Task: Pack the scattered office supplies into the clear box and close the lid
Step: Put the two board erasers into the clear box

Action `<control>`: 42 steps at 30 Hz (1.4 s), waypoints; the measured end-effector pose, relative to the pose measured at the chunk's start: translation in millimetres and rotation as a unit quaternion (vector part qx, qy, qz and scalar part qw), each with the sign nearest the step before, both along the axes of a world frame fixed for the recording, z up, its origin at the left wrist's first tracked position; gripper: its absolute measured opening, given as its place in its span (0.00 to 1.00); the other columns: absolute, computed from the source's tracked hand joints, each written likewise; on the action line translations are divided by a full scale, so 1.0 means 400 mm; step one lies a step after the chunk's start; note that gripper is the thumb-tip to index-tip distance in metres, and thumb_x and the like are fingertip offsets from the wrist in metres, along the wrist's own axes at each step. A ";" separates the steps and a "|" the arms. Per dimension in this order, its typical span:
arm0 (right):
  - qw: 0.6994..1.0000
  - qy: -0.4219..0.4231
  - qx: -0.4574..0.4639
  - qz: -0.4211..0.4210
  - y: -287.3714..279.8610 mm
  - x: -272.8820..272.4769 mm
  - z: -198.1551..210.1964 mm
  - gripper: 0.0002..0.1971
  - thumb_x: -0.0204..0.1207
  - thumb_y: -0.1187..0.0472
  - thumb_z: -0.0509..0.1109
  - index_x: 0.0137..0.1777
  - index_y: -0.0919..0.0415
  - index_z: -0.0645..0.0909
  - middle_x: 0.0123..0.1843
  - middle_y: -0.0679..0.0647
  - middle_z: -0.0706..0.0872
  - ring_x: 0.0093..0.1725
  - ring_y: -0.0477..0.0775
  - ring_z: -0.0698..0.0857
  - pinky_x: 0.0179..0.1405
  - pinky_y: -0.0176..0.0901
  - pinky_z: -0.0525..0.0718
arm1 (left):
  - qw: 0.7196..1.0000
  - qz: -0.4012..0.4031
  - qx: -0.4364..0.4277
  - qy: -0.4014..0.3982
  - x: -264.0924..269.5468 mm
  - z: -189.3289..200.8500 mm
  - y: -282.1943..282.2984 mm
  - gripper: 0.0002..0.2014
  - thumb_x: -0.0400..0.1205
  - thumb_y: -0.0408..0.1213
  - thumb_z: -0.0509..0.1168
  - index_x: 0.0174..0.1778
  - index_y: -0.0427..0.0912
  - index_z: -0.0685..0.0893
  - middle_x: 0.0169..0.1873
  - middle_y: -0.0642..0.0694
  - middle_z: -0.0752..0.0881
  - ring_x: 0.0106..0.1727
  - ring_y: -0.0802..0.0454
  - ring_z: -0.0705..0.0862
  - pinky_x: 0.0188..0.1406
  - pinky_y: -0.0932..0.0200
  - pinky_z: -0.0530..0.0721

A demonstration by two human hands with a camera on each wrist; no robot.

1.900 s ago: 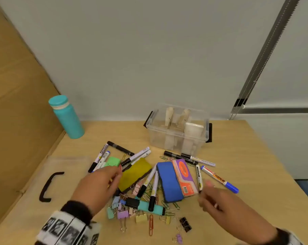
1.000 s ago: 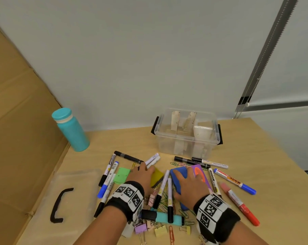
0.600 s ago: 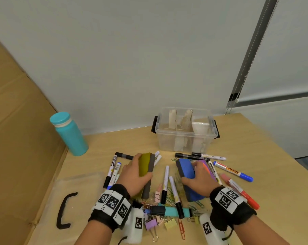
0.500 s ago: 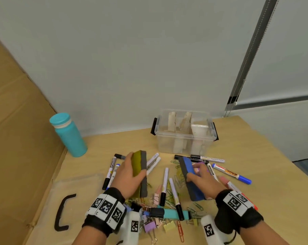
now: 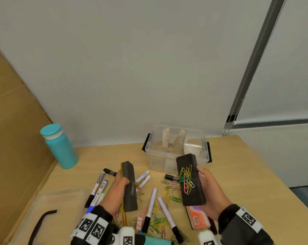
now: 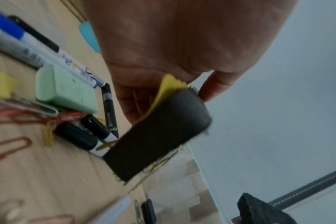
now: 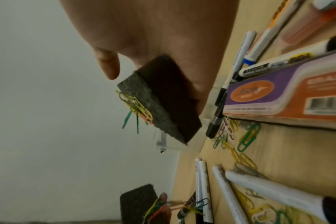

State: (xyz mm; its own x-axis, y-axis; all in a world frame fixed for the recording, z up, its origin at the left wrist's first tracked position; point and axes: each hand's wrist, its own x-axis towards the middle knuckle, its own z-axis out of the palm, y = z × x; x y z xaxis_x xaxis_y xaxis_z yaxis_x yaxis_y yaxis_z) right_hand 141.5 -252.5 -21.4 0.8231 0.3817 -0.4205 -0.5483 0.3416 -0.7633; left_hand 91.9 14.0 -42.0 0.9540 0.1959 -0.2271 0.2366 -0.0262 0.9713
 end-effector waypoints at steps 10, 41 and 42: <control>0.986 -0.069 -0.104 0.107 0.052 0.062 0.001 0.29 0.63 0.41 0.70 0.59 0.60 0.81 0.54 0.67 0.89 0.54 0.67 0.88 0.58 0.59 0.85 | 0.993 0.032 -0.115 0.015 0.040 0.064 -0.059 0.14 0.85 0.35 0.52 0.66 0.47 0.75 0.48 0.37 0.83 0.41 0.44 0.83 0.39 0.53 0.83; 0.890 -0.292 -0.189 0.295 0.078 0.026 -0.013 0.25 0.54 0.47 0.70 0.53 0.55 0.80 0.47 0.46 0.84 0.49 0.46 0.82 0.57 0.44 0.80 | 0.960 0.082 -0.267 0.005 0.067 0.058 -0.107 0.22 0.85 0.46 0.51 0.62 0.38 0.84 0.64 0.33 0.83 0.55 0.39 0.81 0.55 0.43 0.79; 0.887 -0.277 -0.207 0.307 0.072 0.029 -0.023 0.25 0.53 0.46 0.70 0.51 0.54 0.81 0.45 0.46 0.84 0.49 0.46 0.82 0.60 0.48 0.79 | 0.958 0.092 -0.273 0.005 0.066 0.055 -0.099 0.22 0.84 0.46 0.52 0.63 0.37 0.83 0.65 0.32 0.82 0.50 0.41 0.82 0.47 0.47 0.80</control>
State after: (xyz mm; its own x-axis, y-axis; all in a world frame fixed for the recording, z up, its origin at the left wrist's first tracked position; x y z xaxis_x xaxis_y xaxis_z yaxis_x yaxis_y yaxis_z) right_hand 153.2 -223.8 -30.7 0.6374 0.7369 -0.2251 -0.0355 -0.2637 -0.9640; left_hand 118.2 -25.6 -20.2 0.9124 0.2095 -0.3517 0.1973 0.5277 0.8262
